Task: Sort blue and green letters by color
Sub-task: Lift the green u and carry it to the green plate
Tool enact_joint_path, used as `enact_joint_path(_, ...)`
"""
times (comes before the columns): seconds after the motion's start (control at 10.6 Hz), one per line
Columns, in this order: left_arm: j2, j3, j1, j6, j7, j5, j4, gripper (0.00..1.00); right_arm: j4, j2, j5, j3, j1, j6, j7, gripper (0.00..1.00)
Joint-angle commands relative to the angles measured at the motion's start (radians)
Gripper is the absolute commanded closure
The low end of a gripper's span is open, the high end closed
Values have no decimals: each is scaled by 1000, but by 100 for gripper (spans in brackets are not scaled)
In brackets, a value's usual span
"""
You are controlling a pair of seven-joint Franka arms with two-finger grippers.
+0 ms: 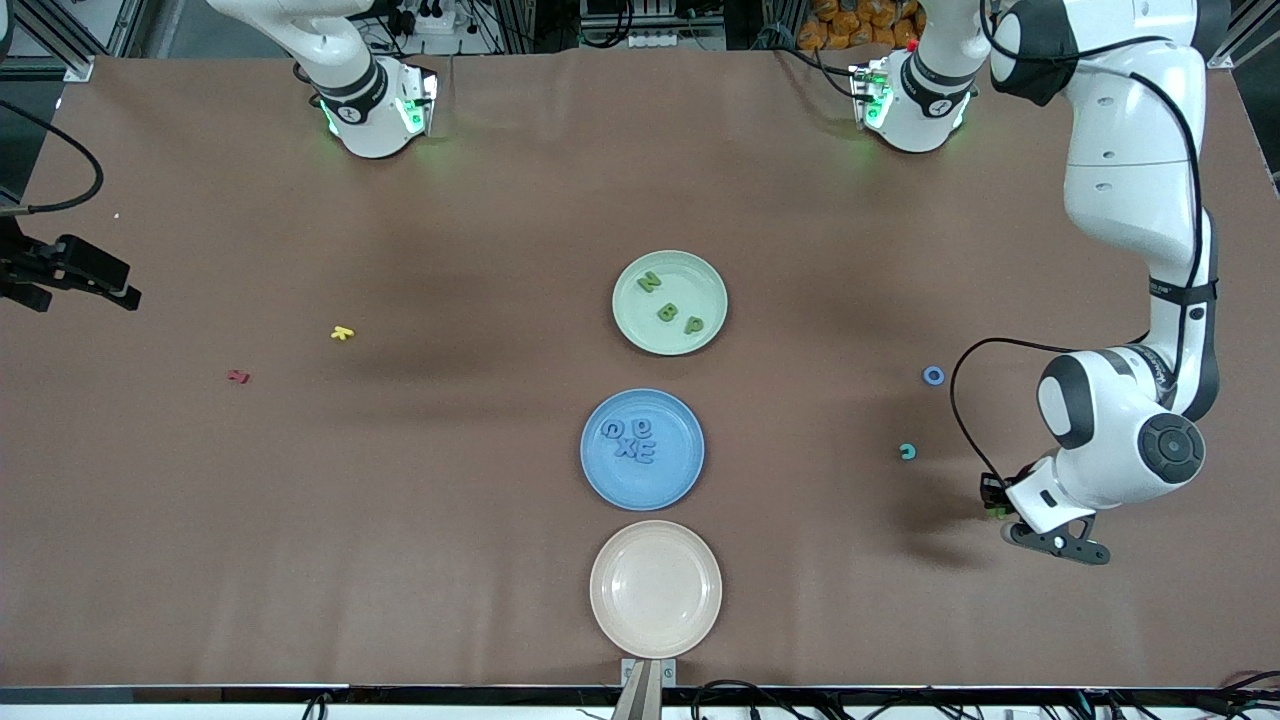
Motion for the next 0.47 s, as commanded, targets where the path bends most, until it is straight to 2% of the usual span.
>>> enact_joint_path(0.0,-75,26,-65,-133,-62,-30,-11,100,8,3,-1,15,-17,-1,8,0)
enact_joint_path(0.19,-109,12,-100,-222,-183,-34,-12,100,8,3,-1,15,-18,-1,8,0)
enact_joint_path(0.38,-158,-38,-139,-291,-354,-34,-36,100,8,3,-1,15,-17,-1,8,0)
